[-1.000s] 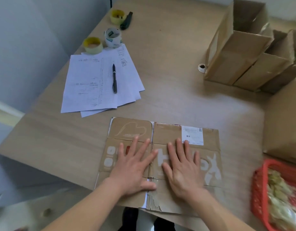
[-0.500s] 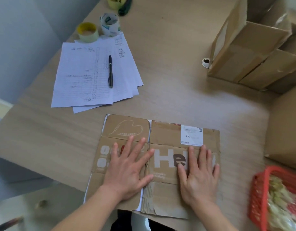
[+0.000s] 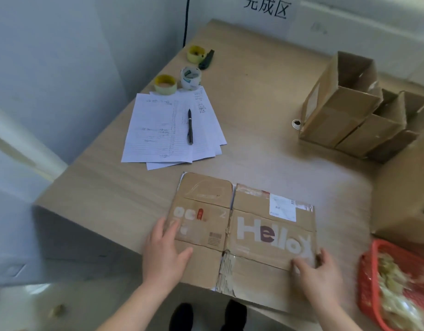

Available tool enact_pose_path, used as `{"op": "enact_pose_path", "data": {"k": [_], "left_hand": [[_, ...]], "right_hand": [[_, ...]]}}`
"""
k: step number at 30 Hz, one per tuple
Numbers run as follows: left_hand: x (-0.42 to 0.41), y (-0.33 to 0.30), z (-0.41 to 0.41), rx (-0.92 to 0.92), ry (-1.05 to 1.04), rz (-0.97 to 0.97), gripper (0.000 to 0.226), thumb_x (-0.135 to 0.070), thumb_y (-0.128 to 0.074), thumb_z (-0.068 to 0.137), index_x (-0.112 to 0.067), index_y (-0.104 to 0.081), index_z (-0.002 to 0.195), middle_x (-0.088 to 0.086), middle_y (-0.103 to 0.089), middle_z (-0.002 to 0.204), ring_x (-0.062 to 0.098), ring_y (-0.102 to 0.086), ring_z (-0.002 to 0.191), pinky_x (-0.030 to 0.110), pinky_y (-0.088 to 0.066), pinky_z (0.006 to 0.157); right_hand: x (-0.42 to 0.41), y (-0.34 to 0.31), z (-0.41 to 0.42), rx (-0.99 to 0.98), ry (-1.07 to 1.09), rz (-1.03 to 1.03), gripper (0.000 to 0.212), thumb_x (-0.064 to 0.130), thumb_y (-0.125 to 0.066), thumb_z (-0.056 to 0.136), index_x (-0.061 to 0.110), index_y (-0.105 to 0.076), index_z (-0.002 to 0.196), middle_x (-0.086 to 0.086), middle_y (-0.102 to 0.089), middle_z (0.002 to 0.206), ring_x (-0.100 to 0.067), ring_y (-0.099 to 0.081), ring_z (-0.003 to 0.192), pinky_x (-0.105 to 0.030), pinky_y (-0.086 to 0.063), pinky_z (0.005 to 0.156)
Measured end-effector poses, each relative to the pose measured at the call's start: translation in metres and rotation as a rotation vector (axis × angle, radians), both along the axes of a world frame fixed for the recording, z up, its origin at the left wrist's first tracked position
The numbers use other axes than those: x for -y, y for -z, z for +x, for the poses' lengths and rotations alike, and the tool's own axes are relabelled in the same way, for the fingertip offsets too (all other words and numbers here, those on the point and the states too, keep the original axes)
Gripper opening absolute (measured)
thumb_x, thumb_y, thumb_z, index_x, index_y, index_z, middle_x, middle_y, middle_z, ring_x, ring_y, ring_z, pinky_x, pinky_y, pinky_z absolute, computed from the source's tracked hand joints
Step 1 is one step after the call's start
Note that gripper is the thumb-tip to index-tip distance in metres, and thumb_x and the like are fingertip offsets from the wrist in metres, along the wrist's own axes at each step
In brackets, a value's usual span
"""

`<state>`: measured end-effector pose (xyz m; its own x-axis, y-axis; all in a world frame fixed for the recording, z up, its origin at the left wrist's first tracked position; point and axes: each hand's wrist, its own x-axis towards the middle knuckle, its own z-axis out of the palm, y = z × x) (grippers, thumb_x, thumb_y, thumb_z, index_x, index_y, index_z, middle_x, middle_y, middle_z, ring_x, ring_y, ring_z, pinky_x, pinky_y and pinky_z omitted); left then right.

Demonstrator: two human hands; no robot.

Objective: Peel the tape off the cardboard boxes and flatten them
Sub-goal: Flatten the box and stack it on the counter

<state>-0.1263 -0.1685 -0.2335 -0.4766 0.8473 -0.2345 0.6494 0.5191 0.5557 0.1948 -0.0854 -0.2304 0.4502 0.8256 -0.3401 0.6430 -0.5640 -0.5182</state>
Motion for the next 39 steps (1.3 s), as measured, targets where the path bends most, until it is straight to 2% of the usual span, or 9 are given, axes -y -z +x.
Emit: {"op": "enact_pose_path", "data": {"k": [2, 5, 6, 10, 17, 23, 27, 33, 39], "left_hand": [[0.006, -0.009, -0.004, 0.110, -0.139, 0.002, 0.077, -0.029, -0.085, 0.073, -0.024, -0.051, 0.142, 0.004, -0.045, 0.145, 0.024, -0.045, 0.130, 0.040, -0.039, 0.108], [0.022, -0.021, -0.019, 0.249, -0.283, 0.018, 0.067, -0.024, -0.084, 0.073, -0.025, -0.056, 0.134, -0.010, -0.063, 0.114, 0.008, -0.058, 0.093, 0.031, -0.050, 0.087], [0.030, -0.026, -0.023, 0.275, -0.305, 0.021, 0.068, -0.023, -0.084, 0.075, -0.024, -0.054, 0.136, -0.013, -0.065, 0.112, 0.009, -0.060, 0.094, 0.031, -0.050, 0.086], [0.065, -0.046, -0.034, 0.257, -0.373, 0.085, 0.081, -0.029, -0.077, 0.082, -0.024, -0.037, 0.152, -0.003, -0.060, 0.135, 0.018, -0.057, 0.121, 0.036, -0.046, 0.103], [0.161, -0.090, -0.043, 0.056, -0.577, 0.152, 0.079, -0.036, -0.068, 0.091, -0.020, -0.026, 0.157, 0.006, -0.047, 0.145, 0.024, -0.048, 0.131, 0.036, -0.039, 0.104], [0.257, -0.112, -0.036, -0.046, -0.743, 0.136, 0.067, -0.040, -0.062, 0.094, -0.025, -0.032, 0.152, 0.005, -0.053, 0.132, 0.023, -0.057, 0.115, 0.045, -0.051, 0.096], [0.320, -0.124, -0.027, -0.085, -0.854, 0.171, 0.060, -0.036, -0.064, 0.093, -0.026, -0.039, 0.146, 0.000, -0.058, 0.121, 0.021, -0.062, 0.103, 0.042, -0.054, 0.086], [0.414, -0.137, -0.025, -0.097, -1.048, 0.170, 0.065, -0.035, -0.064, 0.093, -0.019, -0.036, 0.149, 0.006, -0.056, 0.127, 0.026, -0.058, 0.112, 0.046, -0.050, 0.094], [0.516, -0.139, -0.032, -0.115, -1.200, 0.193, 0.063, -0.039, -0.063, 0.094, -0.022, -0.037, 0.148, 0.005, -0.056, 0.123, 0.024, -0.058, 0.108, 0.045, -0.052, 0.090]], "right_hand": [[0.004, -0.006, -0.002, -0.092, 0.075, -0.019, 0.078, 0.022, -0.085, 0.072, 0.008, -0.050, 0.141, -0.016, -0.062, 0.130, -0.033, -0.059, 0.117, -0.044, -0.045, 0.096], [0.006, -0.018, -0.005, -0.227, 0.094, -0.031, 0.042, 0.023, -0.088, 0.069, 0.011, -0.069, 0.104, 0.000, -0.074, 0.084, -0.023, -0.065, 0.077, -0.033, -0.048, 0.066], [0.005, -0.021, -0.008, -0.242, 0.054, -0.030, 0.037, 0.028, -0.087, 0.069, 0.009, -0.070, 0.096, 0.002, -0.072, 0.075, -0.021, -0.065, 0.072, -0.033, -0.048, 0.063], [-0.004, -0.029, -0.030, -0.204, -0.199, 0.034, 0.045, 0.052, -0.078, 0.077, 0.014, -0.065, 0.097, -0.004, -0.072, 0.088, -0.029, -0.067, 0.085, -0.045, -0.054, 0.081], [0.011, -0.048, -0.090, -0.213, -0.549, 0.150, 0.056, 0.067, -0.071, 0.075, 0.016, -0.060, 0.096, 0.000, -0.066, 0.083, -0.027, -0.060, 0.077, -0.035, -0.040, 0.062], [0.053, -0.066, -0.144, -0.269, -0.778, 0.144, 0.050, 0.063, -0.072, 0.077, 0.017, -0.056, 0.087, -0.002, -0.065, 0.076, -0.020, -0.058, 0.069, -0.032, -0.037, 0.055], [0.092, -0.080, -0.178, -0.286, -0.912, 0.160, 0.050, 0.063, -0.072, 0.077, 0.016, -0.052, 0.082, -0.004, -0.061, 0.074, -0.021, -0.052, 0.065, -0.034, -0.033, 0.053], [0.164, -0.103, -0.230, -0.308, -1.101, 0.157, 0.055, 0.066, -0.069, 0.076, 0.014, -0.052, 0.079, -0.008, -0.059, 0.069, -0.024, -0.053, 0.062, -0.031, -0.030, 0.050], [0.254, -0.124, -0.284, -0.346, -1.242, 0.114, 0.050, 0.066, -0.069, 0.075, 0.020, -0.055, 0.088, 0.001, -0.061, 0.081, -0.014, -0.056, 0.067, -0.023, -0.033, 0.050]]}}
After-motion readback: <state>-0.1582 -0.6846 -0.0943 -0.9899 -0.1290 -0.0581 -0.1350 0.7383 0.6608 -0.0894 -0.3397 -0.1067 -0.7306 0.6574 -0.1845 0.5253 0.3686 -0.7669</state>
